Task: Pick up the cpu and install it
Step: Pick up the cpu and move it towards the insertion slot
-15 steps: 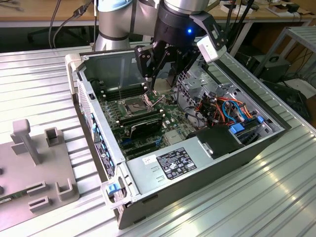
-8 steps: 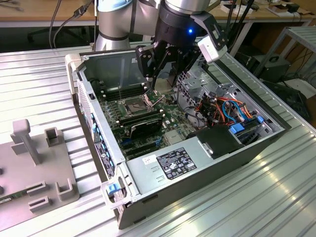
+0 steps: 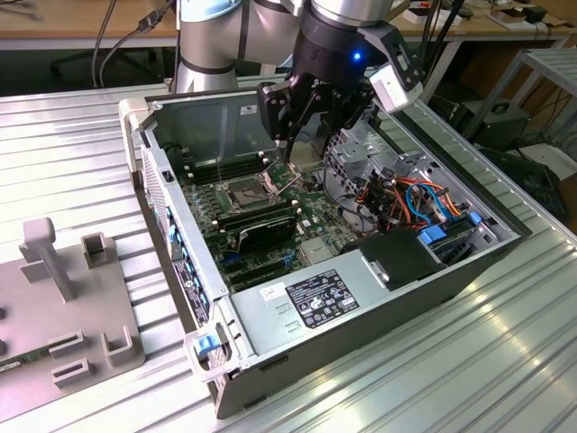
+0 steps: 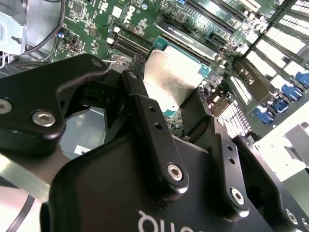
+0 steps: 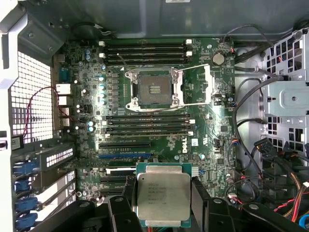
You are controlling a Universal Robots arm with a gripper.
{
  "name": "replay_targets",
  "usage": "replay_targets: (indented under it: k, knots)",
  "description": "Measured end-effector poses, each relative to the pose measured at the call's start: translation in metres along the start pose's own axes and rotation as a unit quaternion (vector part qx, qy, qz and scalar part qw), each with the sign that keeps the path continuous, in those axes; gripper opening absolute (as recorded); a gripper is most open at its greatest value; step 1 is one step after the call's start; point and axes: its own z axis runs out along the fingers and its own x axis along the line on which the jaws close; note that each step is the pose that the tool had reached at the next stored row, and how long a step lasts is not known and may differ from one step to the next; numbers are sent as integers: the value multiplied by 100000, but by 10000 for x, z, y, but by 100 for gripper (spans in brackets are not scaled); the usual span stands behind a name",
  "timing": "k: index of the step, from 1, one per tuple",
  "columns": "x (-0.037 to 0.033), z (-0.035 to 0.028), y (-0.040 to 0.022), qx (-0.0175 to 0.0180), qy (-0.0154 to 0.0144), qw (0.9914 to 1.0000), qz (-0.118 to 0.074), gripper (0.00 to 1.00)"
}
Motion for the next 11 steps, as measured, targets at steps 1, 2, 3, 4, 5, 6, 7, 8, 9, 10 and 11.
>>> replay_targets:
  k: [1, 2, 3, 4, 5, 6, 7, 8, 9, 10, 11]
  knots:
    - [-2, 0, 0, 2, 1, 100000, -5, 55]
    - [-3, 0, 0, -1, 0, 100000, -6, 55]
    - [-3, 0, 0, 1, 0, 100000, -5, 55]
    - [-4, 0, 0, 0, 0, 100000, -4, 55]
    - [-6, 0, 0, -2, 1, 100000, -9, 55]
    - [-7, 0, 0, -4, -2, 100000, -7, 55]
    - [-8, 0, 0, -1, -1, 100000, -4, 55]
    - [-9, 0, 0, 0, 0, 100000, -5, 55]
    - [-9, 0, 0, -1, 0, 100000, -4, 55]
    - [-9, 0, 0, -1, 0, 100000, -6, 55]
    - [-9, 0, 0, 2, 1, 100000, -4, 55]
